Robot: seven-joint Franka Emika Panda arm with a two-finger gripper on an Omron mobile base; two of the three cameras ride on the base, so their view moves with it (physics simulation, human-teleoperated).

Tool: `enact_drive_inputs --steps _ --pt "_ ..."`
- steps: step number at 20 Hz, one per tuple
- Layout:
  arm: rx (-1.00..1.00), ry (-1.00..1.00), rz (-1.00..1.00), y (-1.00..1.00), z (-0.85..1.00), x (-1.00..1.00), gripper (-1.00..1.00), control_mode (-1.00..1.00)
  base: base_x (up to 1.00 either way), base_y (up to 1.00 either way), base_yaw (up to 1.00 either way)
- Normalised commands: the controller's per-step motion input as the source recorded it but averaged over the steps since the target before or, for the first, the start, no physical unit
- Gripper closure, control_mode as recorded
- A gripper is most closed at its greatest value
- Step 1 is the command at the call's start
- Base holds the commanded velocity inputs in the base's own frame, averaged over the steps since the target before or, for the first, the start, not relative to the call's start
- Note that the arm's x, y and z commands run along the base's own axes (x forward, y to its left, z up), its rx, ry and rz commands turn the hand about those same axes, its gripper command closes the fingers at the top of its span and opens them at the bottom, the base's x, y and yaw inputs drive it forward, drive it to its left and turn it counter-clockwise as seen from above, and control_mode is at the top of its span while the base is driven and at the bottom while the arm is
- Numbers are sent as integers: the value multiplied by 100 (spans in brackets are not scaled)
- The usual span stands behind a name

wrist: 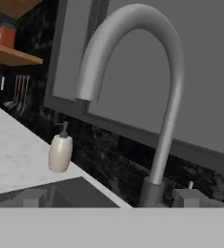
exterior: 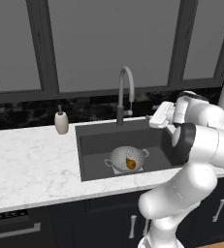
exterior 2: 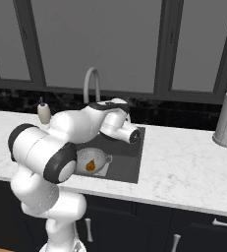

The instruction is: Put the colander in the sink, put the pear in the colander, and turn on the sink faucet and pour water over the colander.

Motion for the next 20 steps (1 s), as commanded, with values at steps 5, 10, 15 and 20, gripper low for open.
enact_drive_inputs --steps 5,10,15,20 --pt "8 7 5 2 -9 11 -100 -100 0 0 0" --pt "6 4 0 6 -2 37 -100 -100 0 0 0" --pt "4 0 0 5 0 34 -100 -100 0 0 0" --pt "0 0 0 7 -16 28 -100 -100 0 0 0"
